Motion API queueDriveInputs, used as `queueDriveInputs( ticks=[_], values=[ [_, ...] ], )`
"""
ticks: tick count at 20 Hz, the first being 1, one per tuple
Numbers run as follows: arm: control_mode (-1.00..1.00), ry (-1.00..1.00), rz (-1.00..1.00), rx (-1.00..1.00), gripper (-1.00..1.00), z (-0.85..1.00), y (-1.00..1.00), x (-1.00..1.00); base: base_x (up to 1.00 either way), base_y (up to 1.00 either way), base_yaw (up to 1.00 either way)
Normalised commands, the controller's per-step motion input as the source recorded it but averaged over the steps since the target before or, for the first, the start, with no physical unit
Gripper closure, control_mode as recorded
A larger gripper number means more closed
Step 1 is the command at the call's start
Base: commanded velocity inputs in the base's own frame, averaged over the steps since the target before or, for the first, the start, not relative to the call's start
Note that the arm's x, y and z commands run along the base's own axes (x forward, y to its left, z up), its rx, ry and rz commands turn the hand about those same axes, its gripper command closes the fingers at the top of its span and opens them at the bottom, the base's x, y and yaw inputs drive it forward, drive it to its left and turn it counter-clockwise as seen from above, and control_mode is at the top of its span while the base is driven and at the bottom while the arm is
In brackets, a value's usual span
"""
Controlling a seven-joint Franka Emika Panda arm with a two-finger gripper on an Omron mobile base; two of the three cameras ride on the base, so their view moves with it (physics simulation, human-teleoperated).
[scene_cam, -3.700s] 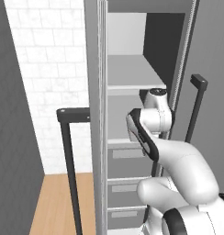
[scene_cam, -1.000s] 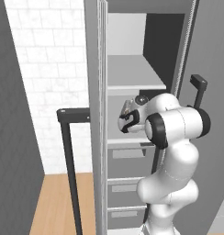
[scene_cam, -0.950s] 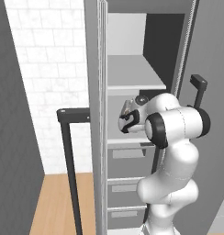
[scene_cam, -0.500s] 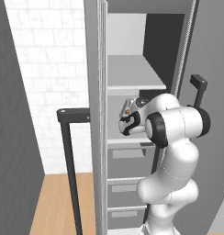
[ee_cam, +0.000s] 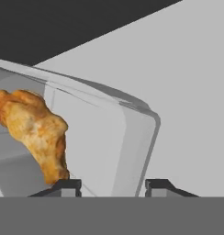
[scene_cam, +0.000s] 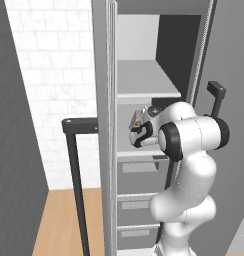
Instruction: Take the meat container that has the chicken drumstick and place it on the second highest rack of the freezer. Then take the vegetable container that has the onion and lime and place it on the highest rack of the freezer.
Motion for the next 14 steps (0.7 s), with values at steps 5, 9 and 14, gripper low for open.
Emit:
queueDriveInputs(
  ticks=[5, 9, 14],
  values=[
    [-1.0, 0.0, 0.0, 0.0, -1.0, 0.0, 0.0, 0.0, 0.0, 0.0, 0.0],
    [-1.0, -0.02, 0.0, 0.0, -1.0, 0.15, -0.08, -0.34, 0.0, 0.0, 0.0],
    [-1.0, -0.03, 0.01, 0.01, -1.0, 0.59, -0.02, -0.47, 0.0, 0.0, 0.0]
  ],
)
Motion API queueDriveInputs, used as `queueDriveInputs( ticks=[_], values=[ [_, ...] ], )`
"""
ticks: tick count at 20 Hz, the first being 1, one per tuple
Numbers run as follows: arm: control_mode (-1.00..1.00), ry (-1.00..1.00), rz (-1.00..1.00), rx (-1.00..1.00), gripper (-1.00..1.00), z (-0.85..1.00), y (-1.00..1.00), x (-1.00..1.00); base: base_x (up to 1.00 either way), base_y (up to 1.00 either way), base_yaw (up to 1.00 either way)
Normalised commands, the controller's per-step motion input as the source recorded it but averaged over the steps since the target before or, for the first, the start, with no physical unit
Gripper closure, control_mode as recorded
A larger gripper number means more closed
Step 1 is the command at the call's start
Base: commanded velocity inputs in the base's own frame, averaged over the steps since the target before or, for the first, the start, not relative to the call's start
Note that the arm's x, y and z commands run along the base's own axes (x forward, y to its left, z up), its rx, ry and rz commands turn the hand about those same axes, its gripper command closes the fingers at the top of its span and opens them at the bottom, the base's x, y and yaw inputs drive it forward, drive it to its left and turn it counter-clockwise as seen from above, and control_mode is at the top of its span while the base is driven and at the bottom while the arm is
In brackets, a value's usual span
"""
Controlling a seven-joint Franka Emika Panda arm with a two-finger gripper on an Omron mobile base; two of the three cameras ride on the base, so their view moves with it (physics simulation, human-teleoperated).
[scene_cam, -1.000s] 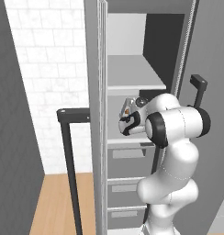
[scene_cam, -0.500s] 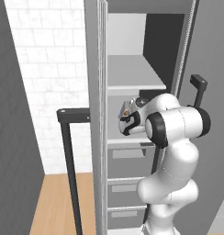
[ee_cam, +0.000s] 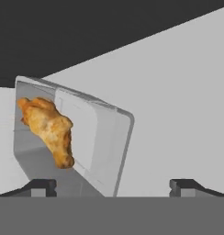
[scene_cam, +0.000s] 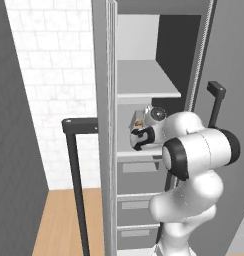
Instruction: Take the meat container that has the chicken drumstick and place it on the second highest rack of the freezer. Then take the vegetable container that has the onion and lime and place it on the highest rack of the freezer.
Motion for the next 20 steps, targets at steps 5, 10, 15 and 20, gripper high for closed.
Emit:
queueDriveInputs(
  ticks=[5, 10, 15, 20],
  values=[
    [-1.0, 0.0, 0.0, 0.03, -1.0, 0.78, -0.07, -0.03, 0.0, 0.0, 0.0],
    [-1.0, 0.07, 0.0, -0.01, -1.0, 0.21, -0.19, -0.57, 0.0, 0.0, 0.0],
    [-1.0, 0.07, 0.01, -0.02, -1.0, 0.0, -0.06, -0.96, 0.0, 0.0, 0.0],
    [-1.0, 0.2, 0.06, 0.0, -1.0, 0.28, -0.11, -1.0, 0.0, 0.0, 0.0]
  ],
)
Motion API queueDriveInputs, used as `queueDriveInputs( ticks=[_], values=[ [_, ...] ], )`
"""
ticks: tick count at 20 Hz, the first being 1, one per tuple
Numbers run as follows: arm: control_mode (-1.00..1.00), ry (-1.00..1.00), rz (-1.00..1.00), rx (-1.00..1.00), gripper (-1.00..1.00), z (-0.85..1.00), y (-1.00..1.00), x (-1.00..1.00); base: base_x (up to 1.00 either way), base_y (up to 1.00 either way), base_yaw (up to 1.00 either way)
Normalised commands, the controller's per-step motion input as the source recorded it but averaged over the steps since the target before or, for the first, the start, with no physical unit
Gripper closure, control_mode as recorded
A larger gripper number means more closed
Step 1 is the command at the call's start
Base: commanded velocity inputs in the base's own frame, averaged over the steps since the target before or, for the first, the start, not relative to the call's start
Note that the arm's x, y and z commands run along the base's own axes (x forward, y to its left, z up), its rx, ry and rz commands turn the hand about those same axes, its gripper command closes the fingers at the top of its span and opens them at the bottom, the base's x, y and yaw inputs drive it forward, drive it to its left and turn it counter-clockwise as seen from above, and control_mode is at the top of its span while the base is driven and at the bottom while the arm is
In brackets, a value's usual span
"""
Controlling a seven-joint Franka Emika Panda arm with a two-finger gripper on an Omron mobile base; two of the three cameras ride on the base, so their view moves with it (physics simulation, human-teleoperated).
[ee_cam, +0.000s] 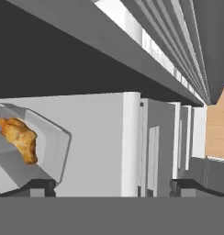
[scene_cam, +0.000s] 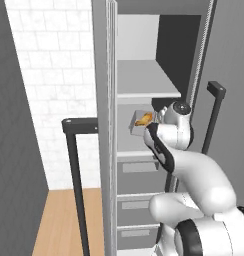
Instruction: Take the meat container that has the chicken drumstick and place it on the second highest rack of the freezer. Then take the vegetable container that has the onion and lime and place it on the highest rack of the freezer.
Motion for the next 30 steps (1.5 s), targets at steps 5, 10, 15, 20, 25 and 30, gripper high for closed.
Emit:
queueDriveInputs(
  ticks=[5, 10, 15, 20, 25, 30],
  values=[
    [-1.0, 0.22, 0.01, 0.0, -1.0, 0.55, 0.0, -0.69, 0.0, 0.0, 0.0],
    [-1.0, 0.18, 0.0, 0.0, -1.0, 0.59, 0.0, -0.52, 0.0, 0.0, 0.0],
    [-1.0, 0.15, 0.0, 0.0, -1.0, 0.48, 0.0, -0.56, 0.0, 0.0, 0.0],
    [-1.0, 0.02, 0.01, 0.0, -1.0, 0.09, -0.02, -0.6, 0.0, 0.0, 0.0],
    [-1.0, 0.0, 0.0, -0.01, -1.0, 0.0, 0.07, -0.43, 0.0, 0.0, 0.0],
    [-1.0, 0.0, 0.0, 0.0, -1.0, 0.0, 0.02, -0.34, 0.0, 0.0, 0.0]
  ],
)
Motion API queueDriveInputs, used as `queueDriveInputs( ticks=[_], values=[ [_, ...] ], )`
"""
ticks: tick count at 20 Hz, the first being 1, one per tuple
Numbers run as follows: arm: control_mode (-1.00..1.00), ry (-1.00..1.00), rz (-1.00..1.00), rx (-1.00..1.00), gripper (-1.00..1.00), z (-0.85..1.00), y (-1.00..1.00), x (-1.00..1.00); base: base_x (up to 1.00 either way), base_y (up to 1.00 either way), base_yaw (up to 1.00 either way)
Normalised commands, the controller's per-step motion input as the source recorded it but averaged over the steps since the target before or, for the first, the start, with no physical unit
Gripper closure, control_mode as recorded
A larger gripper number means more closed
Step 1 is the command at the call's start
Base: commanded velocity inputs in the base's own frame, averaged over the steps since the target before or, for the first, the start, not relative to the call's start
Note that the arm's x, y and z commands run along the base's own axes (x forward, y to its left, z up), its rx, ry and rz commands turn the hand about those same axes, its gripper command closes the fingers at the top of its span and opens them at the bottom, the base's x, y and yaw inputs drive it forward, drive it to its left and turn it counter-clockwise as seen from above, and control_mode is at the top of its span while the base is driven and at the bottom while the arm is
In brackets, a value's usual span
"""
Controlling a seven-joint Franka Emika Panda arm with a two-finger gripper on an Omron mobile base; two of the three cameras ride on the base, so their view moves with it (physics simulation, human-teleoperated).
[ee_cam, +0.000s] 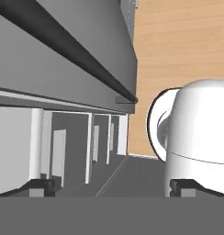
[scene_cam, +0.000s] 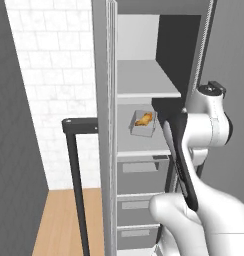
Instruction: Take the meat container that has the chicken drumstick and place it on the second highest rack of the freezer. Then take the vegetable container that has the onion and lime and place it on the highest rack of the freezer.
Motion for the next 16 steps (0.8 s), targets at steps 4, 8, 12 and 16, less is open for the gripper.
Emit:
queueDriveInputs(
  ticks=[4, 8, 12, 16],
  values=[
    [1.0, 0.0, 0.0, 0.0, -1.0, 0.0, 0.0, -0.02, -0.05, -0.03, 0.0],
    [1.0, 0.0, 0.0, 0.0, -1.0, 0.0, 0.0, 0.0, -0.91, -0.48, 0.0],
    [1.0, 0.0, 0.0, 0.0, -1.0, 0.0, 0.0, 0.0, -0.59, -0.88, -0.02],
    [1.0, 0.0, 0.0, 0.0, -1.0, 0.0, 0.0, 0.0, 0.0, -1.0, -0.04]
  ],
)
